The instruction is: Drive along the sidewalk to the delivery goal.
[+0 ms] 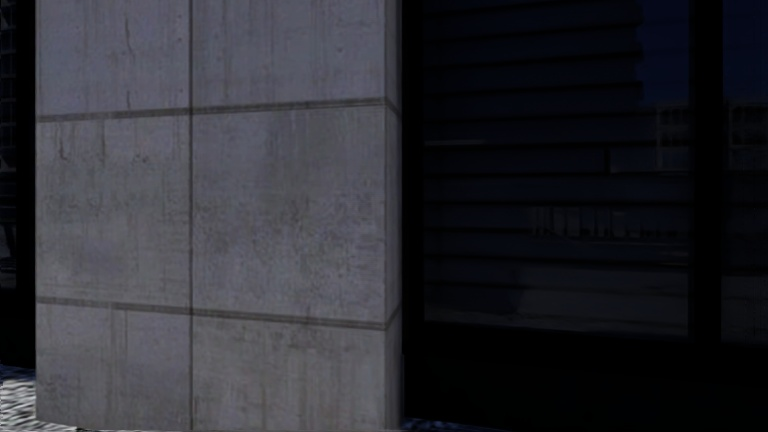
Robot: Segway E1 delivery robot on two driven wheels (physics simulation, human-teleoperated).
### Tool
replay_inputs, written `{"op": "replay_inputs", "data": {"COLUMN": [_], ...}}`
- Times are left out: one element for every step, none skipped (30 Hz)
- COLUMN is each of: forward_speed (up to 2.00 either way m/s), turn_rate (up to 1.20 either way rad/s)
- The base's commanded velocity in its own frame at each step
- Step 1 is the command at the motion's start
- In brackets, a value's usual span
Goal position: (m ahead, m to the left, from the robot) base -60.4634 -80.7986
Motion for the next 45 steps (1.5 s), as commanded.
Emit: {"op": "replay_inputs", "data": {"forward_speed": [0.0, 0.0, 0.0, 0.0, 0.0, 0.0, 0.0, 0.0, 0.0, 0.0, 0.0, 0.0, 0.0, 0.0, 0.0, 0.0, 0.0, 0.0, 0.0, 0.0, 0.0, 0.0, 0.0, 0.0, 0.0, 0.0, 0.0, 0.0, 0.0, 0.0, 0.0, 0.0, 0.0, 0.0, 0.0, 0.0, 0.0, 0.0, 0.0, 0.0, 0.0, 0.0, 0.0, 0.0, 0.0], "turn_rate": [-0.71, -0.71, -0.72, -0.74, -0.78, -0.78, -0.79, -0.8, -0.8, -0.8, -0.8, -0.8, -0.8, -0.8, -0.8, -0.8, -0.8, -0.8, -0.8, -0.8, -0.8, -0.8, -0.8, -0.8, -0.8, -0.8, -0.8, -0.8, -0.8, -0.8, -0.8, -0.8, -0.8, -0.8, -0.8, -0.8, -0.8, -0.8, -0.8, -0.8, -0.8, -0.8, -0.8, -0.8, -0.8]}}
